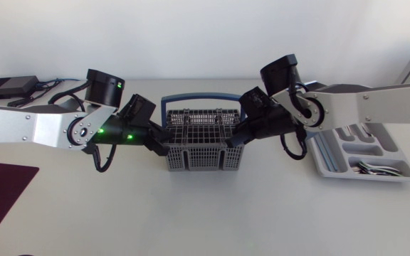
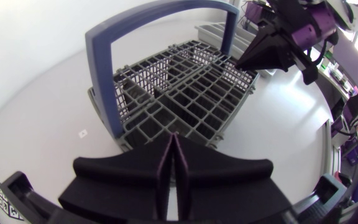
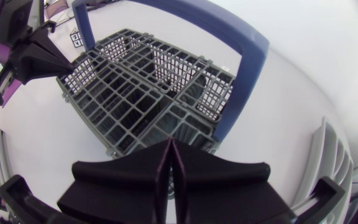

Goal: Transfer all utensils from the basket to the drawer tray.

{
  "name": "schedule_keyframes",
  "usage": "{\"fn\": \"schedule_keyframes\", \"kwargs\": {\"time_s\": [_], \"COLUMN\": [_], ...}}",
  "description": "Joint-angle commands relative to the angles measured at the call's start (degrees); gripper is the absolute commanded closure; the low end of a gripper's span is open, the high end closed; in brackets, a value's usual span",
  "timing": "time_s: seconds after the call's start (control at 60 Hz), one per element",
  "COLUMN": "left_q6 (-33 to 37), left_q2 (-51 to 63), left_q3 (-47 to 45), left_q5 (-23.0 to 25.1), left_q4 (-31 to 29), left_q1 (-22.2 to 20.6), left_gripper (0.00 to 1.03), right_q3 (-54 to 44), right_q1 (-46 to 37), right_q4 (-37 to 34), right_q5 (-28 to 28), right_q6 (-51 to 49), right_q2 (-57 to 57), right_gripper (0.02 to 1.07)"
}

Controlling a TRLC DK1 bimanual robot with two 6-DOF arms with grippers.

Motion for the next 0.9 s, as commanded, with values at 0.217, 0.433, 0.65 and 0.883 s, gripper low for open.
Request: {"fn": "schedule_keyframes", "kwargs": {"time_s": [0.217,0.433,0.65,0.883], "left_q6": [0.0,-0.1,-0.1,0.1], "left_q2": [2.3,-0.1,-6.8,-14.7], "left_q3": [1.7,0.2,-2.5,-5.6], "left_q5": [-1.2,-1.2,-0.4,-0.5], "left_q4": [0.4,0.4,0.3,-0.2], "left_q1": [1.5,1.8,2.6,3.0], "left_gripper": [1.0,0.99,0.91,0.43], "right_q3": [0.0,-1.5,-4.8,-9.2], "right_q1": [2.8,2.4,1.6,1.5], "right_q4": [0.2,1.2,2.1,2.9], "right_q5": [2.5,3.5,5.0,9.0], "right_q6": [1.6,1.5,1.2,-0.5], "right_q2": [0.7,-3.5,-11.6,-20.3], "right_gripper": [1.01,1.01,0.87,0.64]}}
